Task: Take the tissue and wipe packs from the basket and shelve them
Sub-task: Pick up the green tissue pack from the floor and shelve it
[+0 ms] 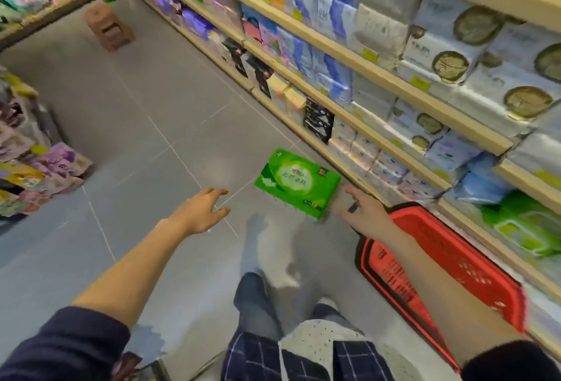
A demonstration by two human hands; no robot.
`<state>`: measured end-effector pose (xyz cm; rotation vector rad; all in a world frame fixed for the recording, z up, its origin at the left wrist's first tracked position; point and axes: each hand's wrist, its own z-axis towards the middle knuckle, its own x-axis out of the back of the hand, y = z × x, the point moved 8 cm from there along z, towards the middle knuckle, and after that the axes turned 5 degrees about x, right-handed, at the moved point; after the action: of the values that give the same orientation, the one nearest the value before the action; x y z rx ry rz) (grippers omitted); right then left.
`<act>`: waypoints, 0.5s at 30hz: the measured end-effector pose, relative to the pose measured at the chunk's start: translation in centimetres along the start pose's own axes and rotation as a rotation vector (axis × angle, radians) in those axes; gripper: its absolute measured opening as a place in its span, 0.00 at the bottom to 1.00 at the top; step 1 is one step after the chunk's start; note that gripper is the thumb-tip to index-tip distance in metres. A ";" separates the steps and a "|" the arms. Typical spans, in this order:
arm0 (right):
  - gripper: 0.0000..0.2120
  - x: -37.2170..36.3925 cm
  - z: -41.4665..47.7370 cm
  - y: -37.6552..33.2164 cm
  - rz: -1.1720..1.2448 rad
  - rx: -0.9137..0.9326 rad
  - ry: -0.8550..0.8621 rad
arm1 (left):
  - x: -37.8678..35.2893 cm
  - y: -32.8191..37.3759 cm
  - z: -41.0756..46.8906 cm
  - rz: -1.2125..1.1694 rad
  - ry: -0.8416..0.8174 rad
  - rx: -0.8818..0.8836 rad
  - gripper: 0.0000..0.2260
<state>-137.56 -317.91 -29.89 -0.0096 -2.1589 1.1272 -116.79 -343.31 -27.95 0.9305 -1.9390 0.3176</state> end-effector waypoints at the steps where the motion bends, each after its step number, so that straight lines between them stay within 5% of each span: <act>1: 0.26 0.1 0.1 0.3 0.033 -0.025 0.017 | 0.1 0.3 1.5 0.010 -0.015 -0.021 0.24; 15: 0.29 -7.4 8.5 0.9 0.176 -0.431 0.207 | 3.9 -2.1 23.7 0.079 -0.251 -0.294 0.26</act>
<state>-137.13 -325.79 -38.01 -0.4953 -2.1996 0.6959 -131.48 -359.79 -37.62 0.7274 -2.1823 -0.0439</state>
